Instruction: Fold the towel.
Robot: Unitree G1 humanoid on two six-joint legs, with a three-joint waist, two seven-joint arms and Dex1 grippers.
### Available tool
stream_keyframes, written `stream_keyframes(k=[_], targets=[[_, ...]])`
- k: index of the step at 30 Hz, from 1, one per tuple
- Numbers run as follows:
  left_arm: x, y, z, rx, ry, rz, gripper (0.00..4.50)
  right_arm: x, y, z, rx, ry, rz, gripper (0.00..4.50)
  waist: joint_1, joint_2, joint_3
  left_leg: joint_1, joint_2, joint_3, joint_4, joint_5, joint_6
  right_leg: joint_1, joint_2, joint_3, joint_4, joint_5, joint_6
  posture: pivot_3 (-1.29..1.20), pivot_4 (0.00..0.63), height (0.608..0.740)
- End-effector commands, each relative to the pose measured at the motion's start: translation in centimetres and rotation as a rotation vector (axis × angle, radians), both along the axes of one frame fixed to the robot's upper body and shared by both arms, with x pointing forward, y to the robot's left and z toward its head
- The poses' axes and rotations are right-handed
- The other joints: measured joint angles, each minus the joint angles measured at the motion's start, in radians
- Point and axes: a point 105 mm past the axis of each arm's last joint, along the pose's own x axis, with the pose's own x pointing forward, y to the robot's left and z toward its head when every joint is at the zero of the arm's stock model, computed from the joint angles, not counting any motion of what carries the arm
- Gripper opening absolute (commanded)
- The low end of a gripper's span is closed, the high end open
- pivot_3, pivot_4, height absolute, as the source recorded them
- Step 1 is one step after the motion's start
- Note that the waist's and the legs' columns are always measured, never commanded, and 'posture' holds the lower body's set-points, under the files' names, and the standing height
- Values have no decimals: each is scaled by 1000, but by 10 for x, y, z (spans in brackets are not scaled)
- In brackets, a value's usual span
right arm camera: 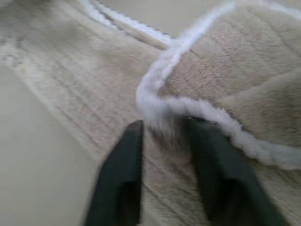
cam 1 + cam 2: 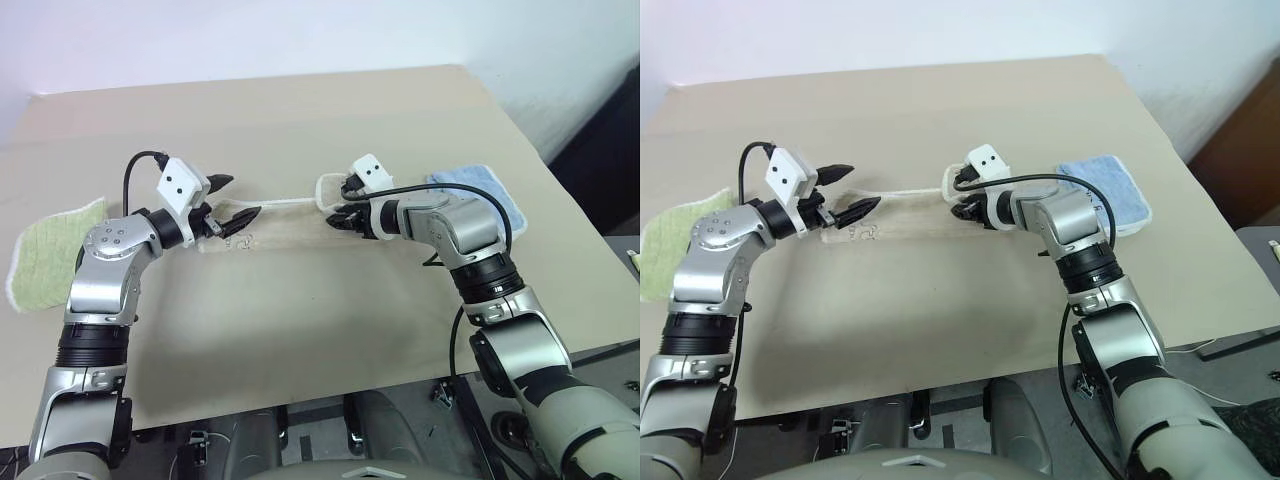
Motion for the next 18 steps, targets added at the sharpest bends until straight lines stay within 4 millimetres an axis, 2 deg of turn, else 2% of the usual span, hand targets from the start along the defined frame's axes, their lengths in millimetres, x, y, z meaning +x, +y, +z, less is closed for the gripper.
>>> stream_keyframes(k=[1,4,10,12,14,18], targets=[[-3,1,16,-8,-55,-5,4072,-9,3,17,35,-49,53,2914,0,0,0,0,0,0,0,0,0,0,0,0,0,0,0,0,150,740],[-2,0,16,-9,-53,-9,4072,-10,-3,26,51,-93,43,3894,1,0,0,0,0,0,0,0,0,0,0,0,0,0,0,0,150,740],[-2,0,15,-13,-49,-13,4072,-30,-18,73,213,-210,97,3894,4,0,0,0,0,0,0,0,0,0,0,0,0,0,0,0,150,740],[-1,0,14,-13,-47,-14,4072,-25,-33,82,216,-251,34,3894,4,0,0,0,0,0,0,0,0,0,0,0,0,0,0,0,150,740],[-1,0,14,-15,-45,-14,4072,-18,-45,84,207,-266,-30,3894,4,0,0,1,0,0,0,0,0,1,0,0,0,0,0,0,150,740],[0,-3,12,-19,-40,-22,4072,5,-76,72,139,-284,-172,2990,2,0,0,1,0,0,1,0,0,1,0,0,0,0,0,0,150,740]])
